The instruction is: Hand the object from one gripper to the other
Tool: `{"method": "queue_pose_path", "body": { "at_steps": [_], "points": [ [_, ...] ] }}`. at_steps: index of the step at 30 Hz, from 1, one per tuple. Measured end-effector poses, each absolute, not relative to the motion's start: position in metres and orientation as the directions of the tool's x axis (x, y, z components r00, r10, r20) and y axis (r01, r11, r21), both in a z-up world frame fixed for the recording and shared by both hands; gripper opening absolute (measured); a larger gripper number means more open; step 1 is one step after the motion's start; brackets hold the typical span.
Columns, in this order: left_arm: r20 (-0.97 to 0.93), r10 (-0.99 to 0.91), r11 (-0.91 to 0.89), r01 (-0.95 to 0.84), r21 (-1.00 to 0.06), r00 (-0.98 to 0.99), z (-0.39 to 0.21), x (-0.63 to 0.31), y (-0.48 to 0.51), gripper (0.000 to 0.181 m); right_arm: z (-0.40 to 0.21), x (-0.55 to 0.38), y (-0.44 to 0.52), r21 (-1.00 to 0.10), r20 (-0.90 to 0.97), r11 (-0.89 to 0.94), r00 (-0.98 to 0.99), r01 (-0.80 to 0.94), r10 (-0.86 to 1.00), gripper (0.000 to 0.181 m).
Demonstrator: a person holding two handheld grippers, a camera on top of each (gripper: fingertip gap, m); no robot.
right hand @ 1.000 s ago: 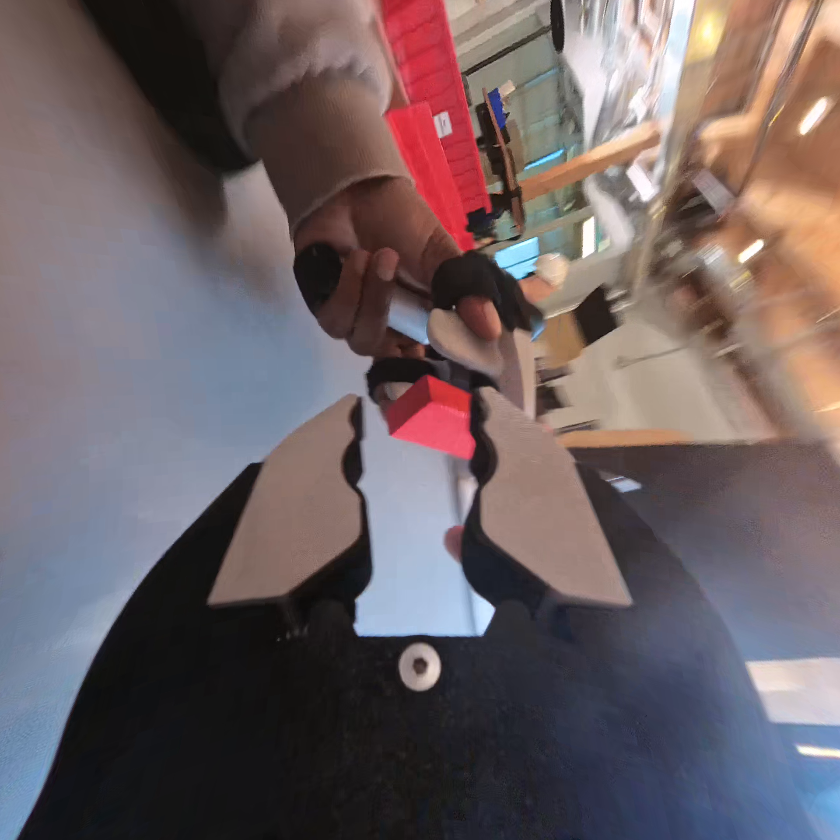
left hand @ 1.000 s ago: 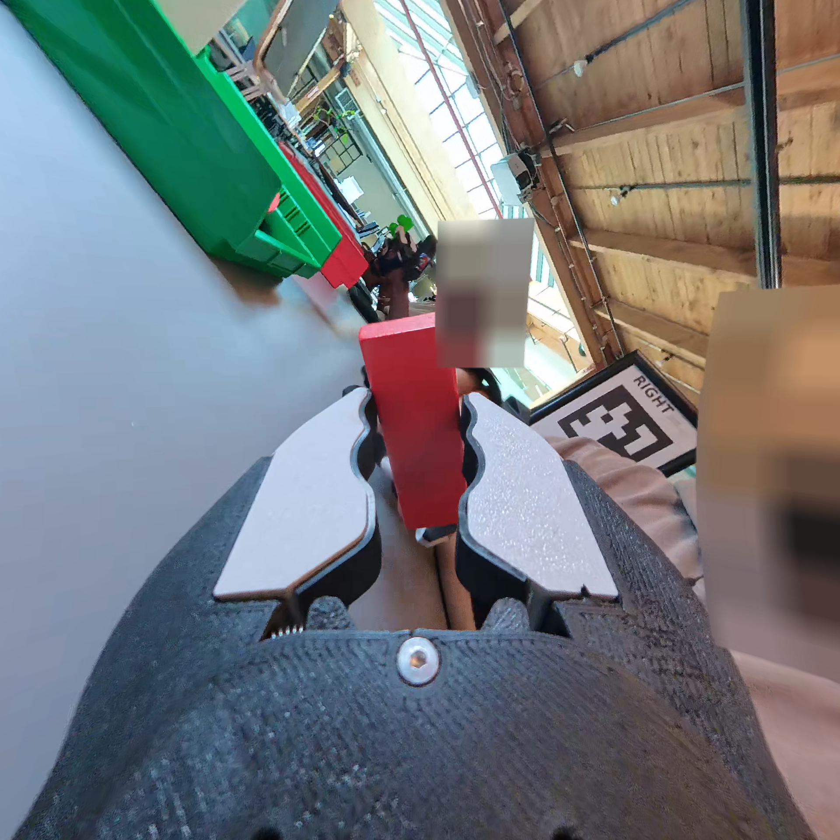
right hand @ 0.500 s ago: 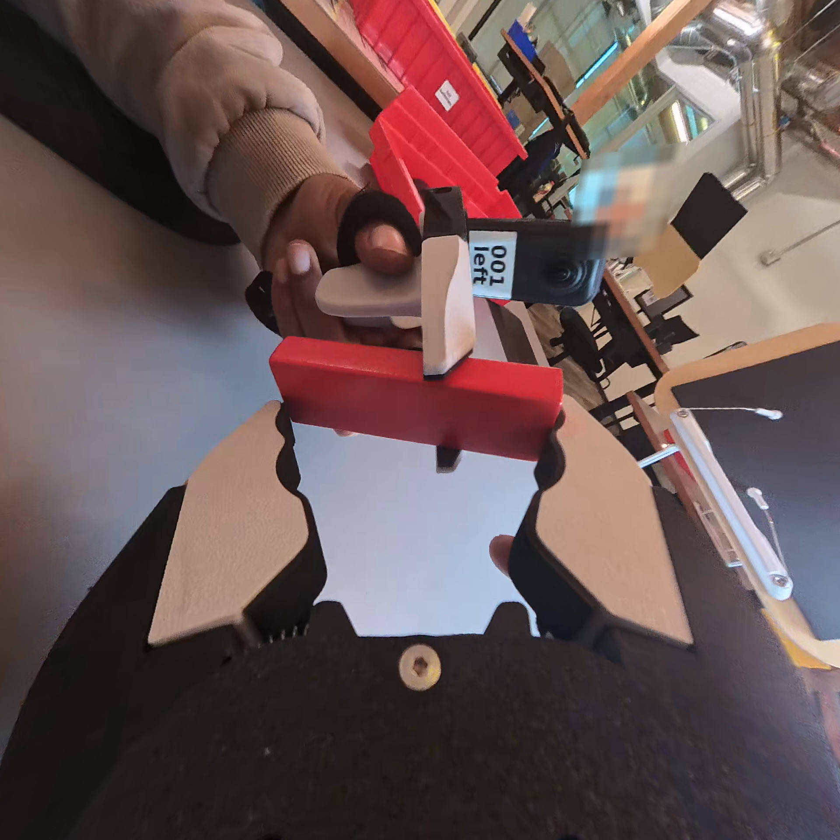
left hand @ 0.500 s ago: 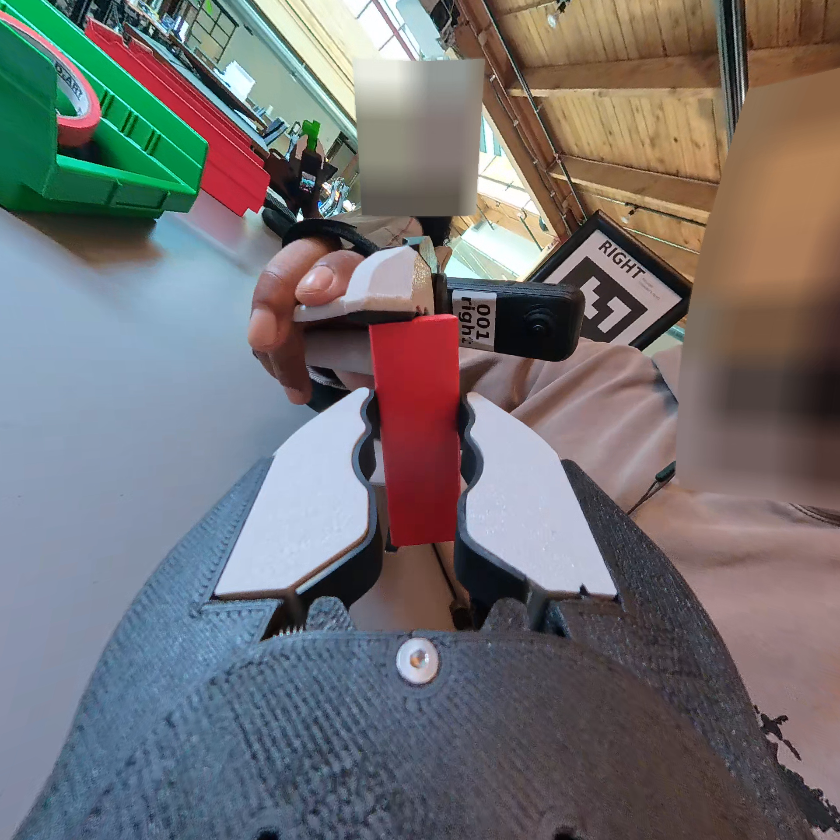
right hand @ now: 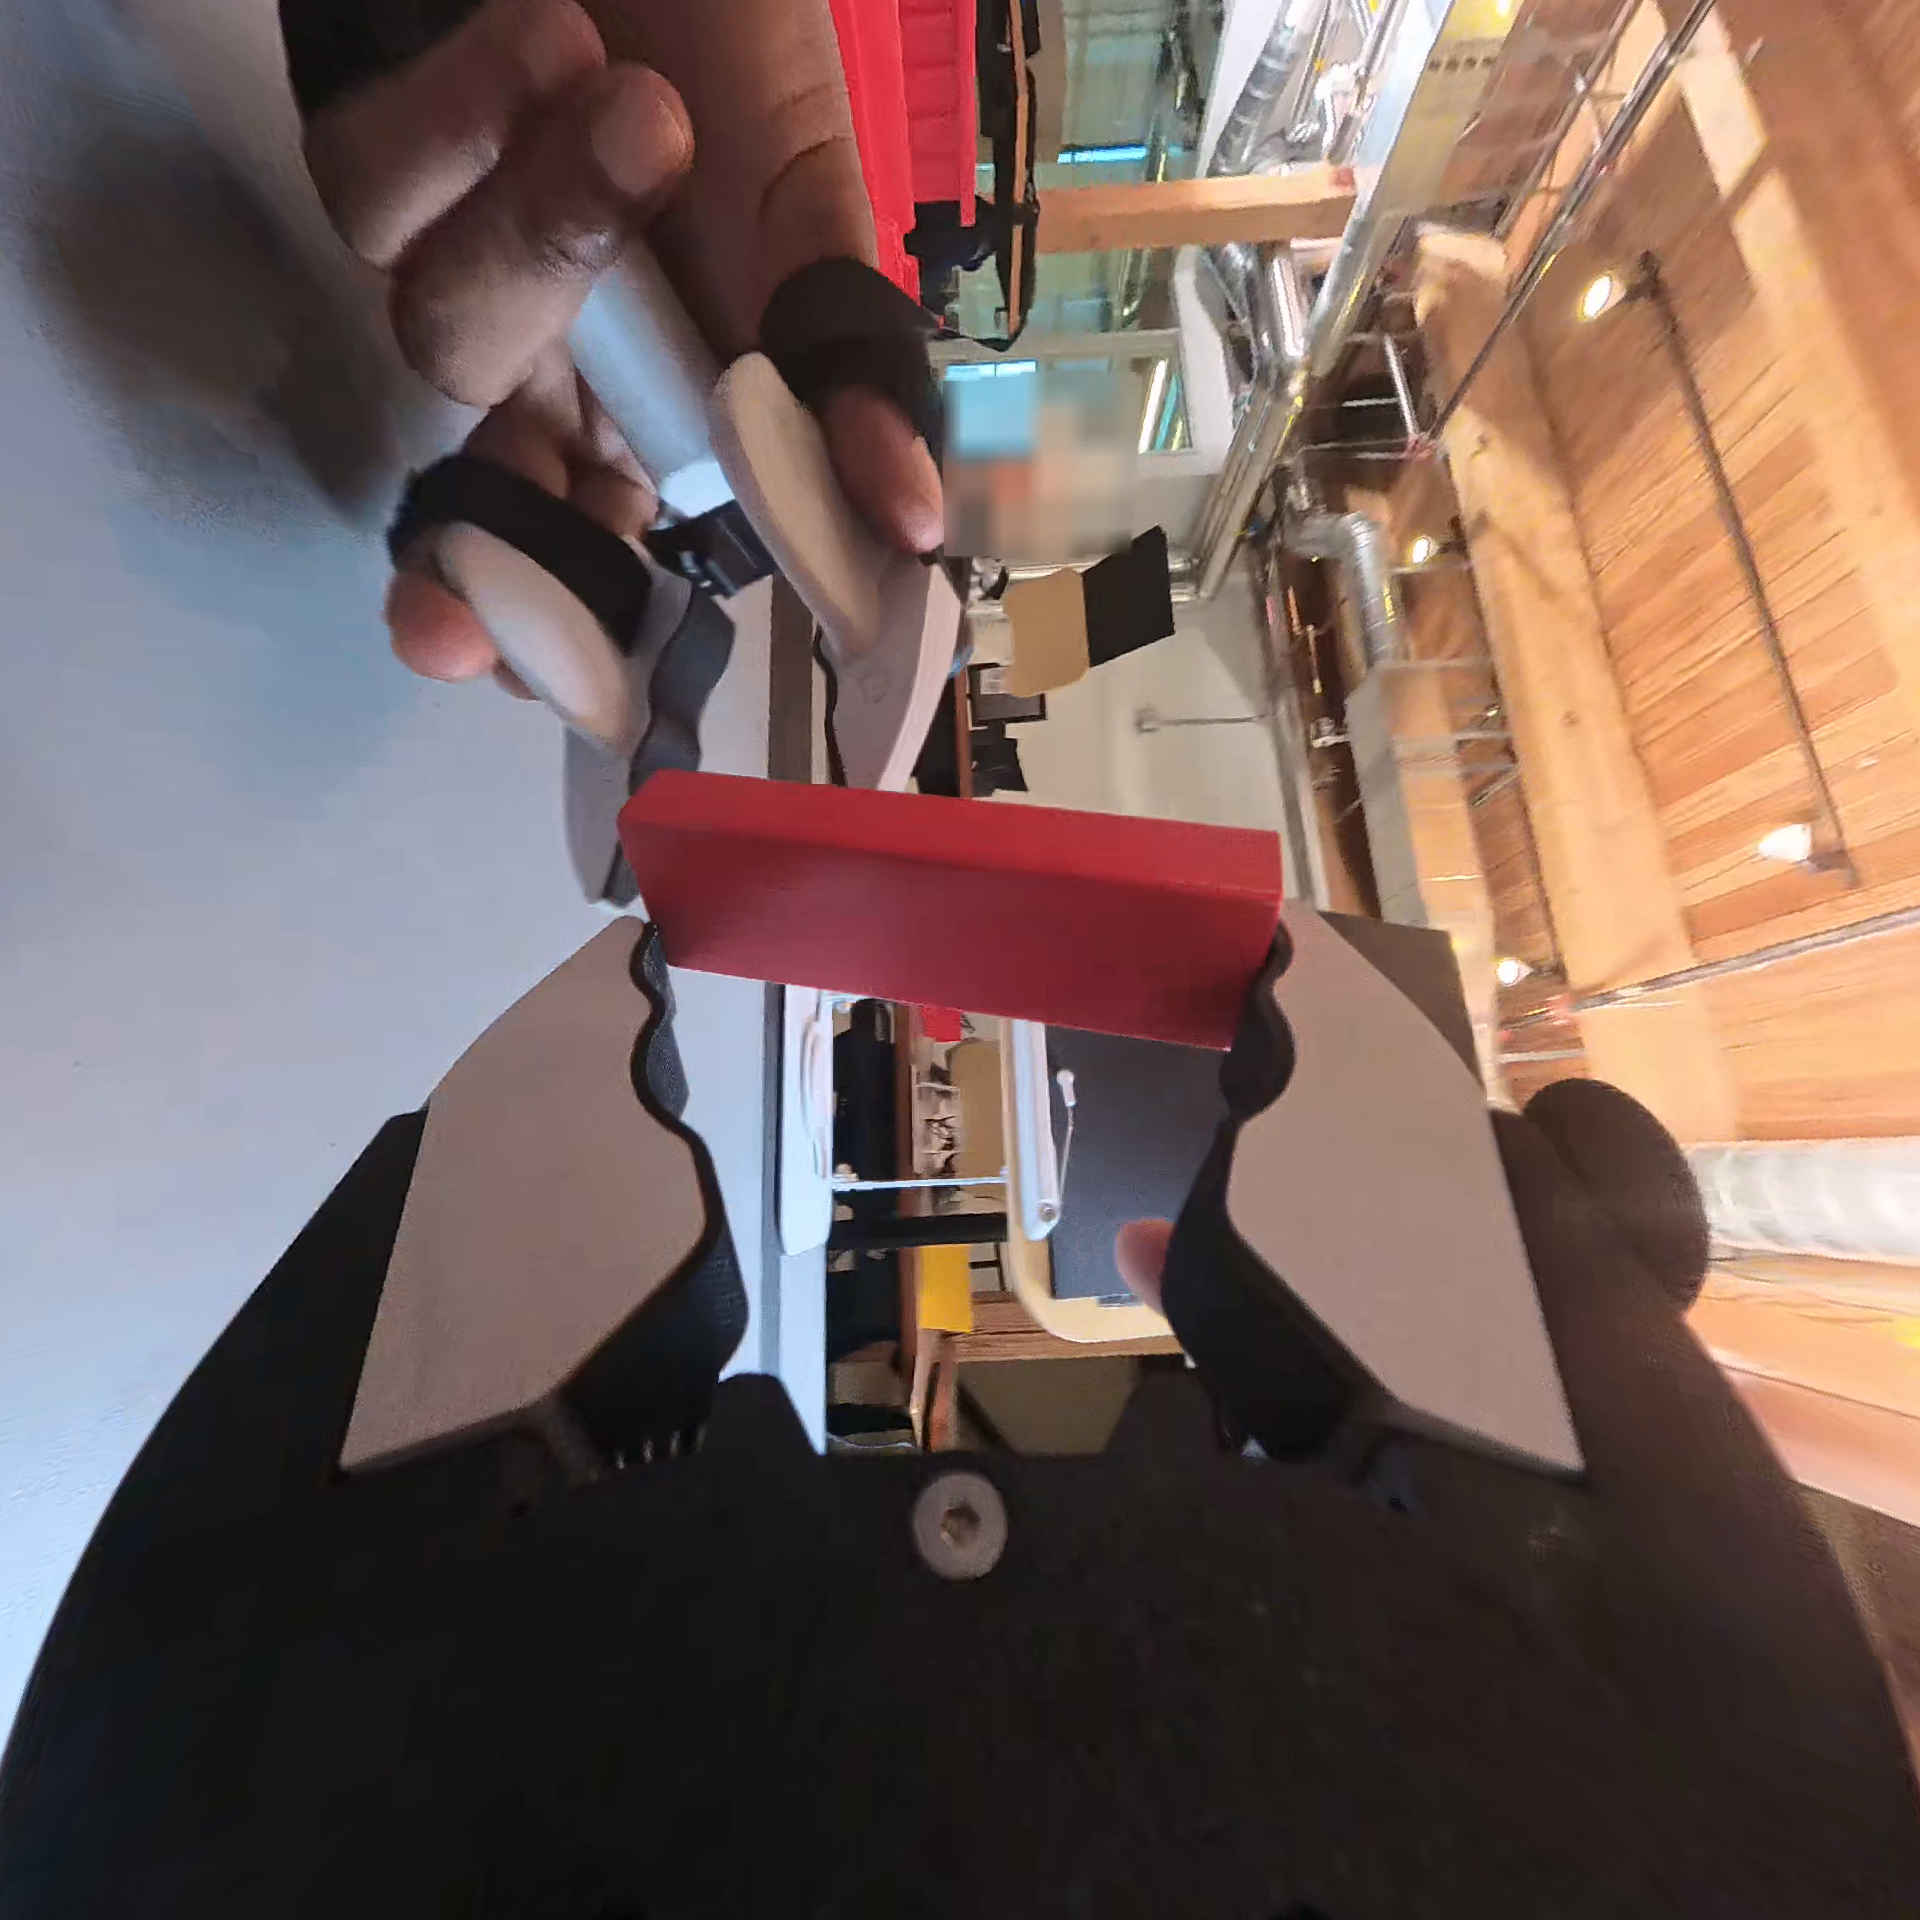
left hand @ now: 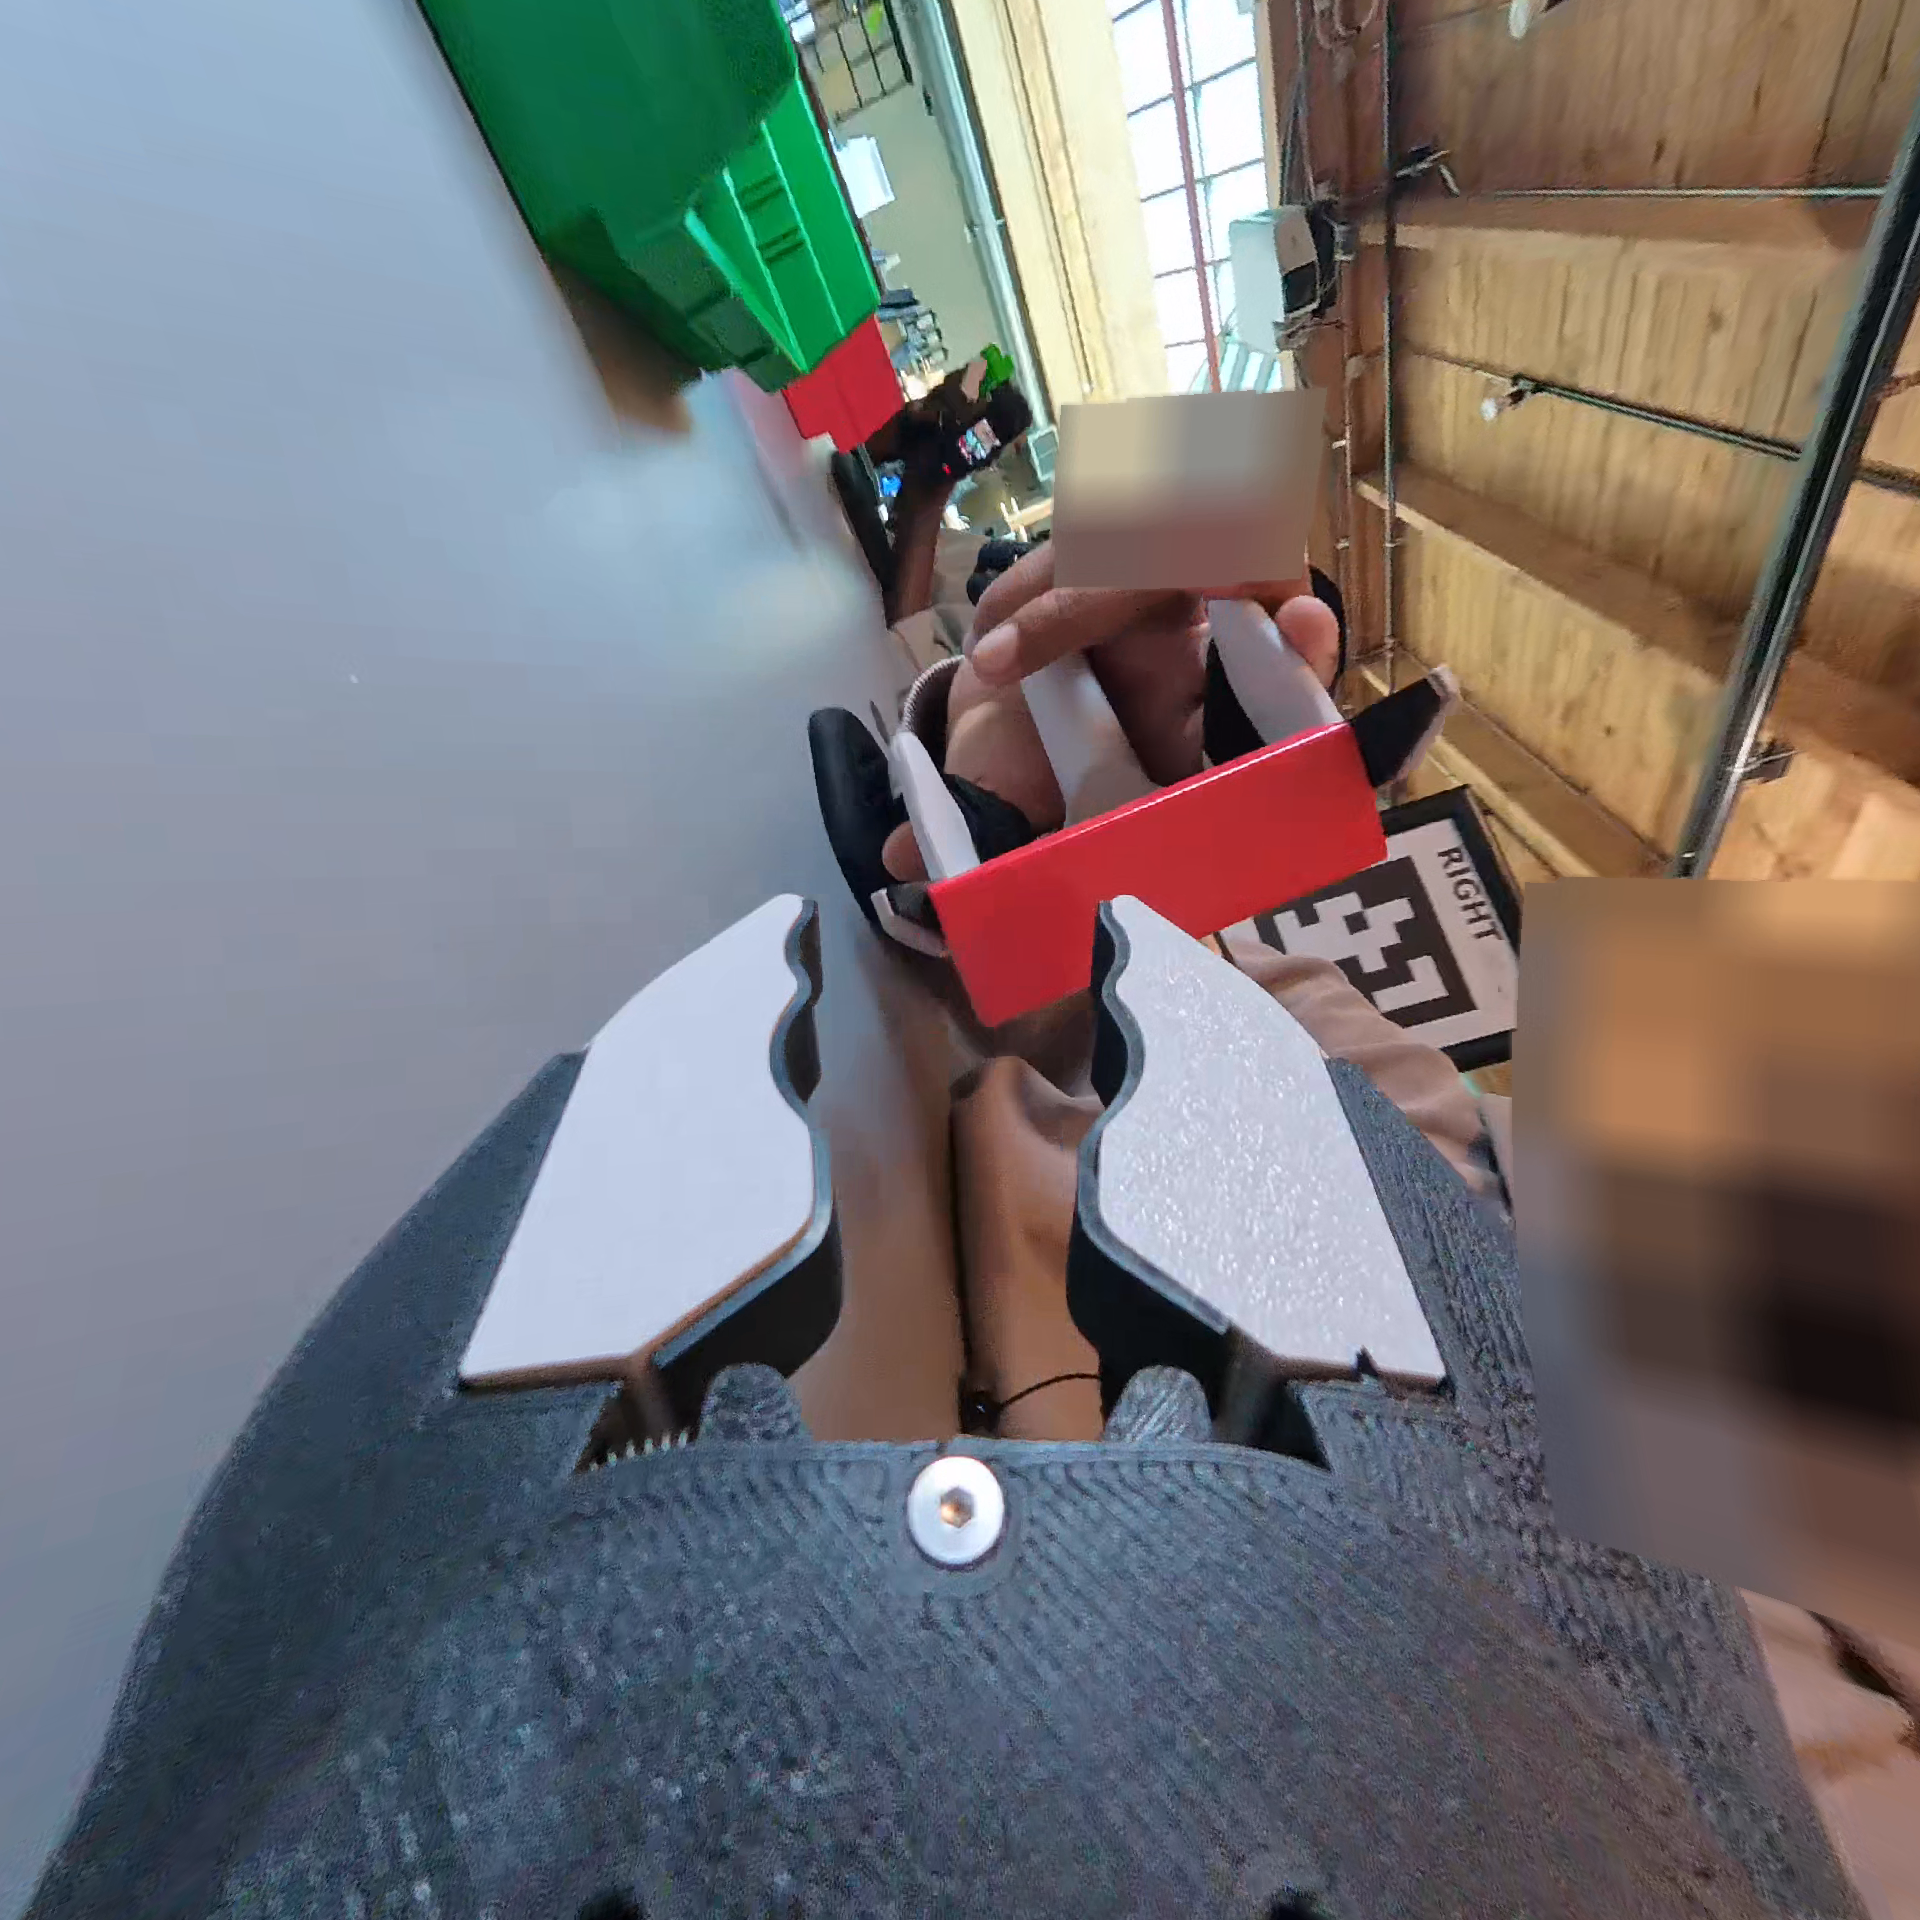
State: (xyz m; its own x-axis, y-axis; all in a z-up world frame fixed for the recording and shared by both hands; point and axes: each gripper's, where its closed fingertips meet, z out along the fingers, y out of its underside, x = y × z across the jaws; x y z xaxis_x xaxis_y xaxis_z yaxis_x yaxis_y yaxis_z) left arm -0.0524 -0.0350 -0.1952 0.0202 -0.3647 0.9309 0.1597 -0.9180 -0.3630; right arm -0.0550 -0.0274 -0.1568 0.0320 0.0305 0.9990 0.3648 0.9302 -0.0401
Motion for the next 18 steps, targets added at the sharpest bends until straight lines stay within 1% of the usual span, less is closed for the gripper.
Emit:
{"method": "queue_pose_path", "body": {
  "at_steps": [3, 5, 9, 11, 13, 15, 16, 18],
  "points": [
    [0.936, -0.353, -0.929, 0.125, -0.349, -0.013, -0.194, -0.043, -0.043, 0.056, -0.16, -0.057, -0.027, -0.001, 1.0, 0.93, 0.022, 0.368, -0.008, 0.104],
    [0.932, -0.363, -0.923, 0.146, -0.356, -0.023, -0.188, -0.043, -0.043, 0.059, -0.162, -0.056, -0.025, 0.005, 1.0, 0.927, 0.019, 0.374, -0.013, 0.104],
    [0.925, -0.38, -0.91, 0.188, -0.37, -0.018, -0.183, -0.048, -0.038, 0.058, -0.169, -0.056, -0.019, -0.004, 1.0, 0.923, 0.007, 0.384, 0.001, 0.104],
    [0.892, -0.451, -0.872, 0.198, -0.447, 0.03, -0.182, -0.051, -0.034, 0.06, -0.17, -0.056, -0.016, -0.045, 0.999, 0.921, 0.015, 0.388, 0.043, 0.104],
    [0.809, -0.579, -0.787, 0.185, -0.588, 0.103, -0.177, -0.054, -0.033, 0.066, -0.17, -0.055, -0.014, -0.091, 0.996, 0.917, 0.024, 0.39, 0.089, 0.104],
    [0.681, -0.709, -0.665, 0.149, -0.732, 0.182, -0.169, -0.056, -0.034, 0.071, -0.169, -0.054, -0.014, -0.125, 0.992, 0.916, 0.027, 0.382, 0.124, 0.104],
    [0.621, -0.755, -0.609, 0.126, -0.783, 0.211, -0.166, -0.056, -0.036, 0.072, -0.169, -0.054, -0.015, -0.135, 0.991, 0.916, 0.031, 0.378, 0.133, 0.104],
    [0.525, -0.816, -0.522, 0.081, -0.849, 0.241, -0.161, -0.054, -0.042, 0.074, -0.171, -0.055, -0.018, -0.151, 0.988, 0.918, 0.023, 0.367, 0.153, 0.104]
  ]
}}
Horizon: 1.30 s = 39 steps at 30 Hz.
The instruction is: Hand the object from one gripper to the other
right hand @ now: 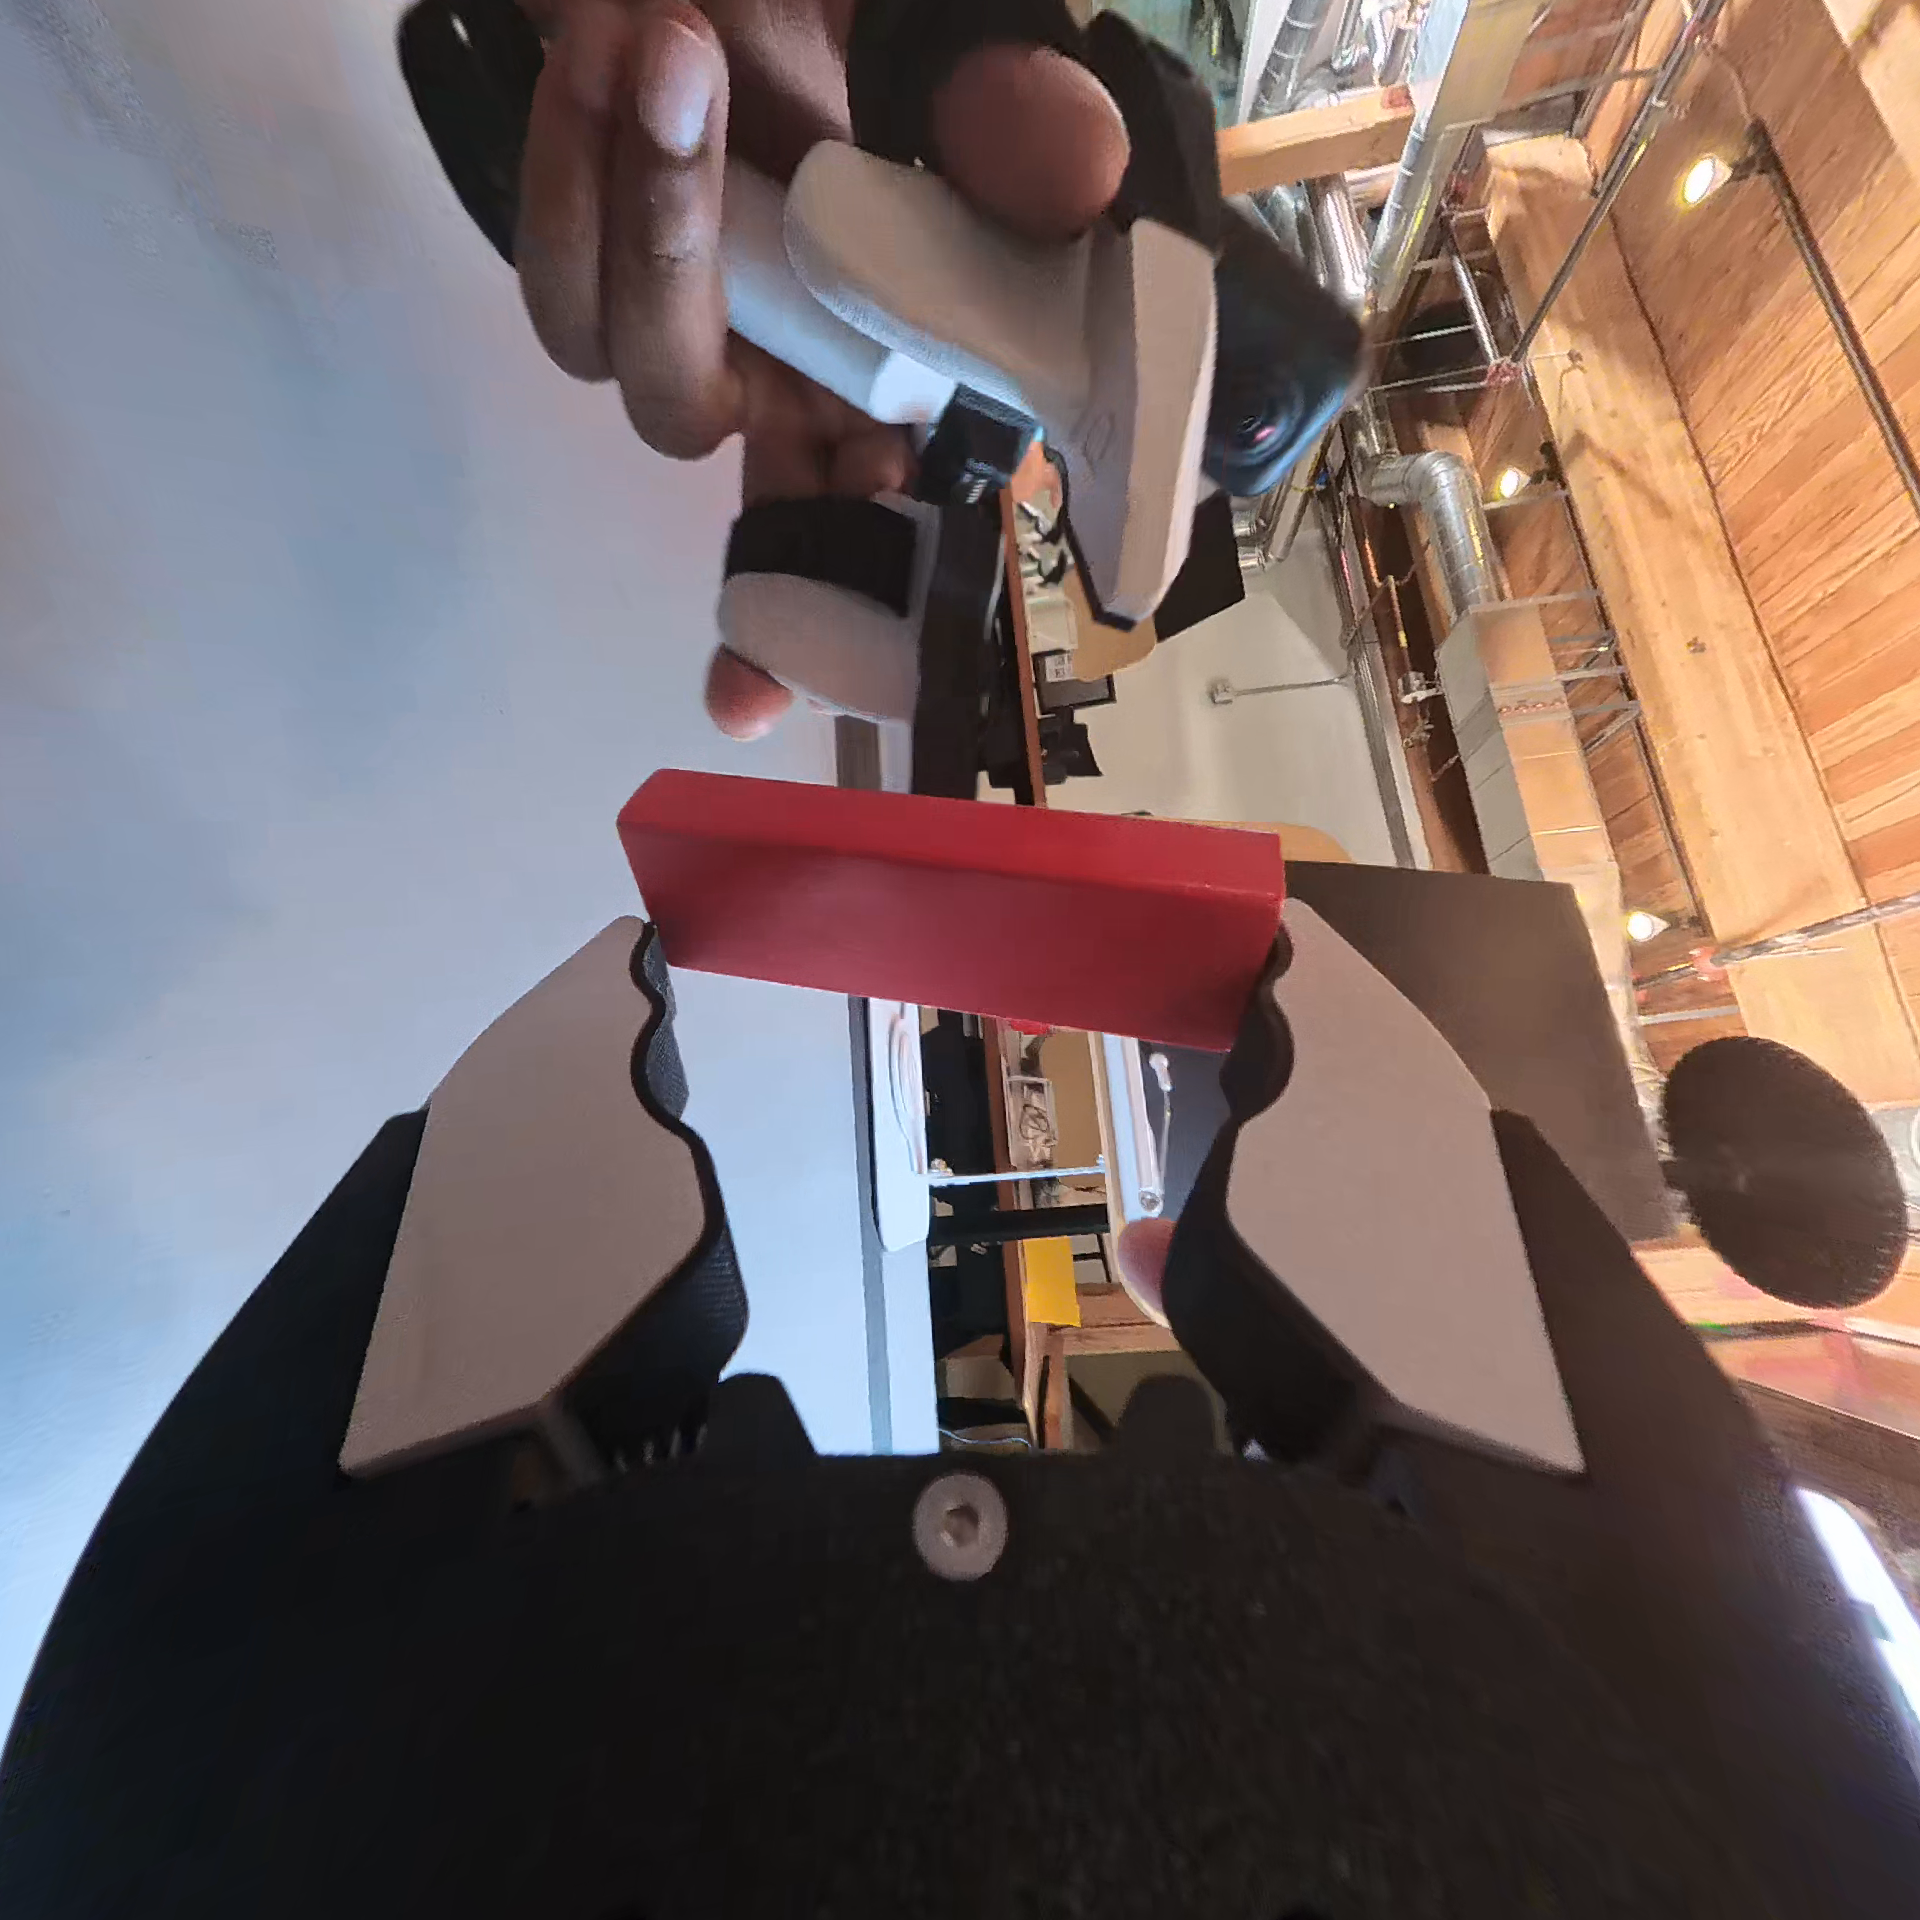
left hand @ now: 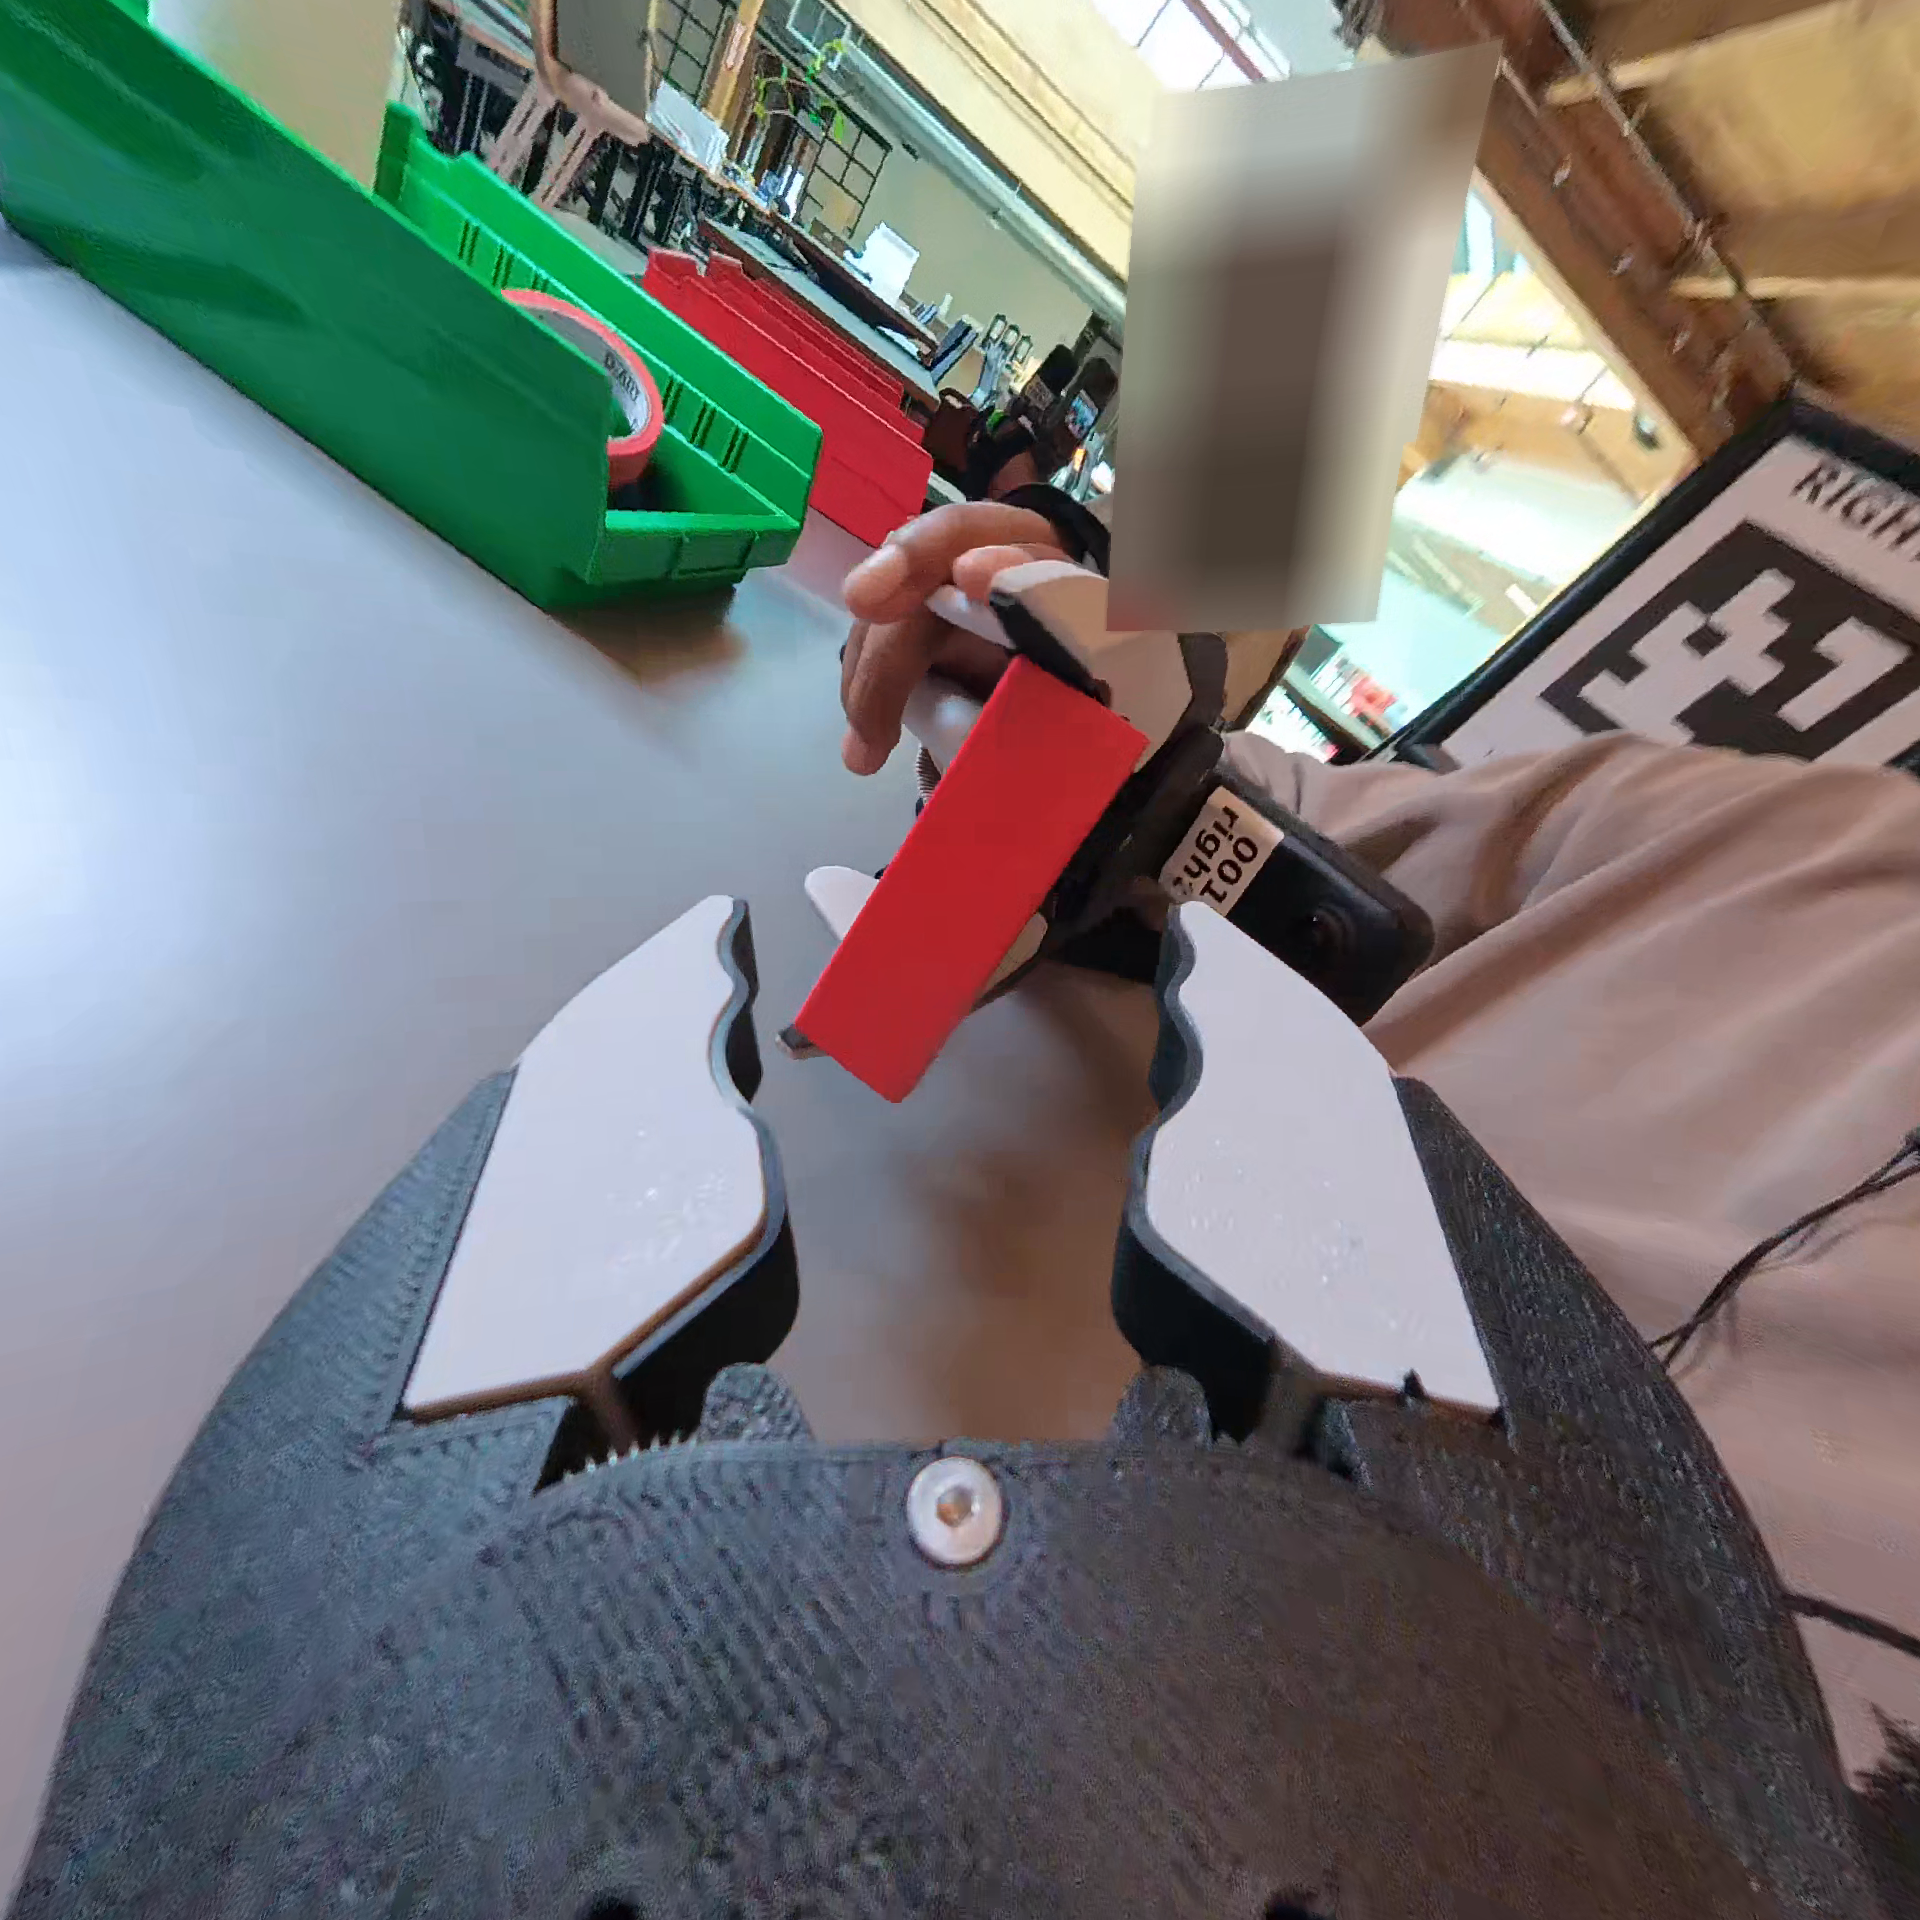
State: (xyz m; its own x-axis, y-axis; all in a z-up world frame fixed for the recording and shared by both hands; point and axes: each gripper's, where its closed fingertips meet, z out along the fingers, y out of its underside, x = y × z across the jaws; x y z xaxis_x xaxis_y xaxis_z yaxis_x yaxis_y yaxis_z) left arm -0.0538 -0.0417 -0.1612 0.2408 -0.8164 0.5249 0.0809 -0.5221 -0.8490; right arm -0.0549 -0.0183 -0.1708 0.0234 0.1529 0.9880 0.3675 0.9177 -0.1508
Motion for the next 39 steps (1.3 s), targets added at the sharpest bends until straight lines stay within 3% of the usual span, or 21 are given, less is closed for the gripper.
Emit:
{"method": "queue_pose_path", "body": {
  "at_steps": [4, 8, 13, 16, 18, 21, 24, 27, 31, 35, 39],
  "points": [
    [0.346, -0.889, -0.375, -0.044, -0.926, 0.3, -0.169, -0.045, -0.049, 0.072, -0.176, -0.058, -0.026, -0.233, 0.97, 0.913, 0.008, 0.336, 0.245, 0.104],
    [0.289, -0.916, -0.326, -0.097, -0.94, 0.278, -0.175, -0.036, -0.057, 0.068, -0.181, -0.06, -0.04, -0.377, 0.917, 0.883, -0.022, 0.279, 0.398, 0.104],
    [0.306, -0.937, -0.332, -0.163, -0.929, 0.167, -0.183, -0.028, -0.075, 0.038, -0.179, -0.062, -0.054, -0.441, 0.885, 0.868, -0.051, 0.229, 0.463, 0.104],
    [0.229, -0.956, -0.263, -0.195, -0.945, 0.182, -0.183, -0.027, -0.075, 0.036, -0.179, -0.061, -0.053, -0.473, 0.865, 0.848, -0.056, 0.238, 0.498, 0.104],
    [0.149, -0.966, -0.19, -0.188, -0.964, 0.212, -0.178, -0.031, -0.071, 0.034, -0.172, -0.059, -0.052, -0.607, 0.77, 0.756, -0.055, 0.244, 0.636, 0.097],
    [0.006, -0.962, -0.058, -0.181, -0.982, 0.274, -0.166, -0.04, -0.065, 0.034, -0.16, -0.055, -0.055, -0.841, 0.494, 0.499, -0.078, 0.21, 0.866, 0.102],
    [-0.176, -0.926, 0.1, -0.233, -0.967, 0.333, -0.16, -0.046, -0.059, 0.034, -0.146, -0.049, -0.063, -0.962, 0.212, 0.233, -0.148, 0.141, 0.966, 0.094],
    [-0.321, -0.885, 0.218, -0.31, -0.925, 0.337, -0.163, -0.045, -0.06, 0.034, -0.138, -0.047, -0.067, -0.986, 0.118, 0.137, -0.182, 0.097, 0.976, 0.076],
    [-0.372, -0.874, 0.259, -0.349, -0.901, 0.311, -0.169, -0.039, -0.063, 0.034, -0.146, -0.05, -0.075, -0.966, 0.201, 0.225, -0.18, 0.126, 0.963, 0.036],
    [-0.358, -0.878, 0.249, -0.334, -0.909, 0.317, -0.168, -0.038, -0.064, 0.034, -0.143, -0.049, -0.075, -0.936, 0.318, 0.336, -0.156, 0.109, 0.935, 0.033],
    [-0.172, -0.909, 0.094, -0.214, -0.972, 0.381, -0.161, -0.05, -0.052, 0.041, -0.133, -0.044, -0.066, -0.876, 0.472, 0.477, -0.077, 0.078, 0.878, 0.033]
  ]
}}
